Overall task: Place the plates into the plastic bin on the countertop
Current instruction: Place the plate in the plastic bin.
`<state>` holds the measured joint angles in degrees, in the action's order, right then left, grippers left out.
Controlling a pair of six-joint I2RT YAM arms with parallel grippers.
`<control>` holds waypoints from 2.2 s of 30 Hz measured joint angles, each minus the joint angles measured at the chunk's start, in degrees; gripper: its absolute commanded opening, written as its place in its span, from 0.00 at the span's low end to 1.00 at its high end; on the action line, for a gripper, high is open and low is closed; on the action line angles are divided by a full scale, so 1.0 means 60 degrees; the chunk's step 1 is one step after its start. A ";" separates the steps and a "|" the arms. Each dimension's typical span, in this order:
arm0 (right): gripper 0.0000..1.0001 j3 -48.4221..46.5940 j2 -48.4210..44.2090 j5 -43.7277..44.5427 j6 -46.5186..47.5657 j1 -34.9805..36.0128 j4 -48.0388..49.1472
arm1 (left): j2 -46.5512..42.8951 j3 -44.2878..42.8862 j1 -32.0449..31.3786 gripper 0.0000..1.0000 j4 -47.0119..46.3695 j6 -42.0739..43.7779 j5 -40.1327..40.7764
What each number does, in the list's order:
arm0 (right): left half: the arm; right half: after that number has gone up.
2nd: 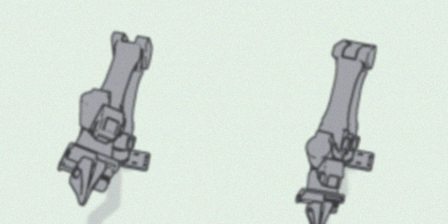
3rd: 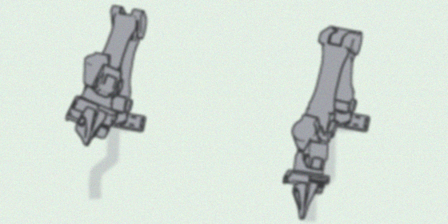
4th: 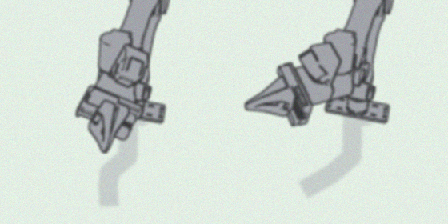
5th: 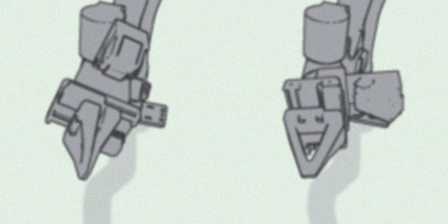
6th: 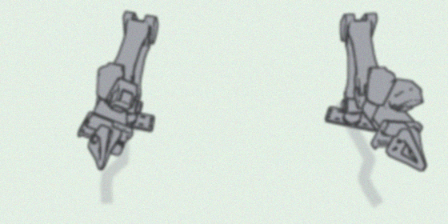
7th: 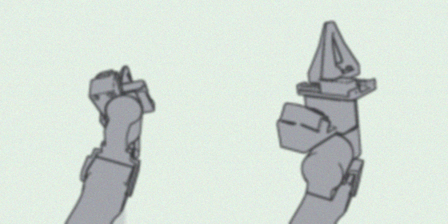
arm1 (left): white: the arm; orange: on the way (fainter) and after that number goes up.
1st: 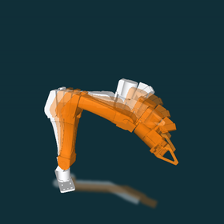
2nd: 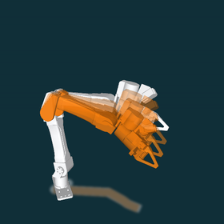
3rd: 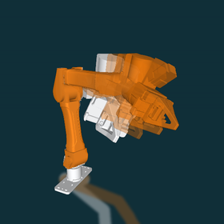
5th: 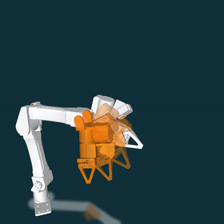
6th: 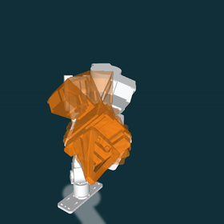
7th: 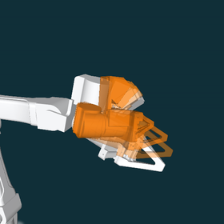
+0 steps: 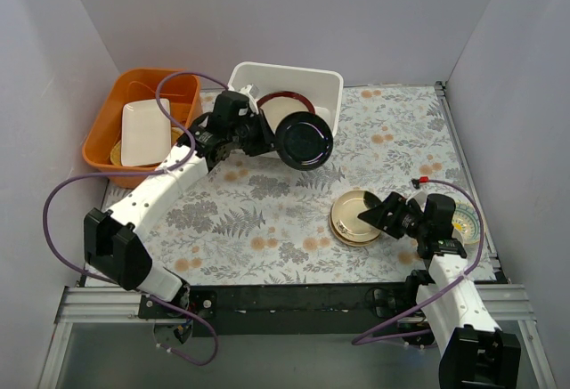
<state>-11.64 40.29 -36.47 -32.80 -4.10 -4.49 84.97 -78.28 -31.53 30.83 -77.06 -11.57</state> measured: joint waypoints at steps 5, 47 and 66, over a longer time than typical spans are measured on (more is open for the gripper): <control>0.75 -0.0211 -0.0120 -0.0029 -0.0011 0.0000 -0.0033 | 0.0259 -0.0783 0.0339 0.00 0.0368 0.0215 -0.0229; 0.76 -0.0918 -0.0270 0.0109 0.0328 0.0000 -0.0758 | 0.6725 -0.6725 0.2707 0.00 0.1359 -0.0036 -0.1537; 0.76 -0.0914 0.0138 0.0113 0.0495 0.0000 -0.0721 | 0.7839 -0.7293 0.2860 0.21 0.1257 -0.0302 -0.1967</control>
<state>-17.12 41.12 -35.79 -29.82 -4.10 -8.82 132.00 -122.04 -14.37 38.37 -78.87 -23.38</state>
